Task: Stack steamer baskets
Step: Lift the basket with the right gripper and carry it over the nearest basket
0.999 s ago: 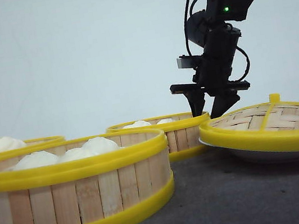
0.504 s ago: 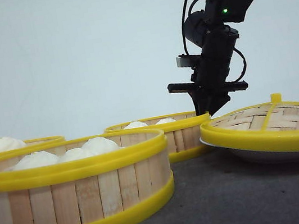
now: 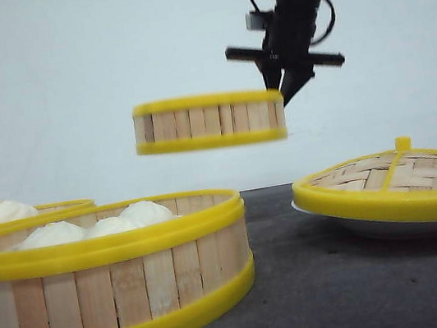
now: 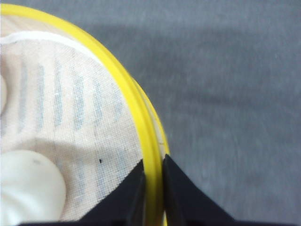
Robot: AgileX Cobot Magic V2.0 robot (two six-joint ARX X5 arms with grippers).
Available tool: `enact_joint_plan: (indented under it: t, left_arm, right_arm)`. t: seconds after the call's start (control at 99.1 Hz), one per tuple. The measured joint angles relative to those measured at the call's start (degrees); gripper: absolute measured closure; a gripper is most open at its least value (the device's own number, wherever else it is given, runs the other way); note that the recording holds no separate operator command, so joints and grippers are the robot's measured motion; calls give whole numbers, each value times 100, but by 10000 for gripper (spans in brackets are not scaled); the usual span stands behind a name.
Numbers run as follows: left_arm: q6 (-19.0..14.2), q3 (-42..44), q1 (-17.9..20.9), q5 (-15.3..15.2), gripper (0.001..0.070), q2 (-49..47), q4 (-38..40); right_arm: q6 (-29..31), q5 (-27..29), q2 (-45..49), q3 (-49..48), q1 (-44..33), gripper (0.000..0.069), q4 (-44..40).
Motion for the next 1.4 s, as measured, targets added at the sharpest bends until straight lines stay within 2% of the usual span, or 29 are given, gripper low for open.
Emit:
enact_joint_plan:
  t: [0.101, 0.343, 0.656, 0.767, 0.928, 1.069, 1.251, 1.402]
  left_arm:
    - [0, 0, 0, 0, 291, 0, -2]
    - [0, 0, 0, 0, 291, 0, -7]
    - [0, 0, 0, 0, 291, 0, -17]
    - [0, 0, 0, 0, 291, 0, -17]
    - [0, 0, 0, 0, 291, 0, -20]
    - [0, 0, 0, 2, 291, 0, -20]
    - [0, 0, 0, 2, 291, 0, -20]
    - [0, 0, 0, 2, 291, 0, -22]
  right_arm:
    - [-4, 0, -13, 295, 90, 662, -671]
    - [-219, 2, -291, 302, 428, 662, -1526]
    - [-310, 20, -1121, 304, 896, 662, -1943]
    - [-345, 247, -1335, 304, 1119, 662, -2210]
    - [-378, 772, -1681, 162, 1512, 662, -2210]
    - [-389, 953, -2162, -402, 1873, 662, -2170]
    - [-393, 800, -2868, -1742, 2065, 662, -1432]
    - [-404, 374, -3407, -2992, 2022, 662, -538]
